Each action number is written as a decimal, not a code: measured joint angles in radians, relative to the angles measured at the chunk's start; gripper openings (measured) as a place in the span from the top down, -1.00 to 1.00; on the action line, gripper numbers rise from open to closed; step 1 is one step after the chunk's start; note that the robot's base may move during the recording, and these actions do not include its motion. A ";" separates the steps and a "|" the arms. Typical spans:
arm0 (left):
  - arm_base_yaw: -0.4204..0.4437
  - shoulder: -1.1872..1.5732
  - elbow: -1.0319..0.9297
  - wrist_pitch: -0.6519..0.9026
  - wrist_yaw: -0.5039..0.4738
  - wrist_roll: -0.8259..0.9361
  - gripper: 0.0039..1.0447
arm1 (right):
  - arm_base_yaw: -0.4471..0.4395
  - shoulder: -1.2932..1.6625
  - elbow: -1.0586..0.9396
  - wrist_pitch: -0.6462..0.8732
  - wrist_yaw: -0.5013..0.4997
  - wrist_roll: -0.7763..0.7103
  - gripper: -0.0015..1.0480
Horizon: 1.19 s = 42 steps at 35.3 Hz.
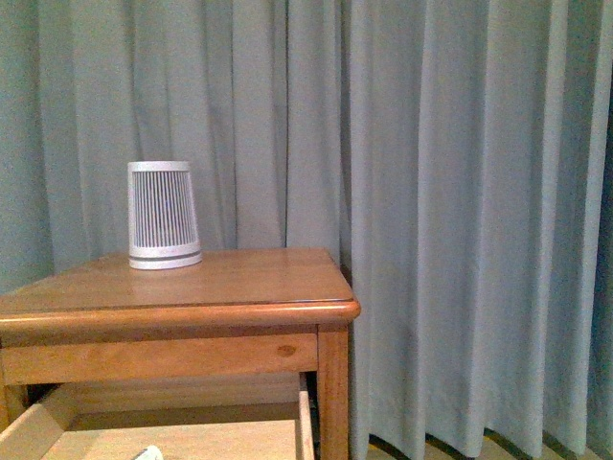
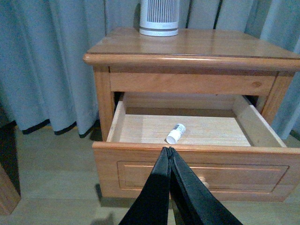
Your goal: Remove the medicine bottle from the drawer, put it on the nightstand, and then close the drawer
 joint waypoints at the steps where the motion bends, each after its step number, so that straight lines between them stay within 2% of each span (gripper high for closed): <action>1: 0.003 -0.007 -0.003 -0.003 0.002 0.000 0.95 | 0.000 0.000 0.000 0.000 0.000 0.000 -0.87; 16: 0.008 -0.137 -0.073 -0.059 0.013 0.001 0.95 | 0.000 0.000 0.000 0.000 0.003 0.000 -0.87; 20: 0.008 -0.298 -0.072 -0.226 0.013 0.004 0.95 | 0.000 0.000 0.000 0.000 0.002 0.000 -0.87; 30: 0.009 -0.314 -0.073 -0.235 0.008 0.003 0.95 | 0.000 0.000 0.000 0.000 -0.001 0.000 -0.87; 40: 0.009 -0.315 -0.073 -0.235 0.007 0.004 0.09 | 0.000 0.000 0.000 0.001 -0.005 0.000 -0.87; 42: 0.009 -0.315 -0.073 -0.235 0.010 0.004 -0.05 | 0.012 0.009 0.000 0.005 0.031 0.010 -0.87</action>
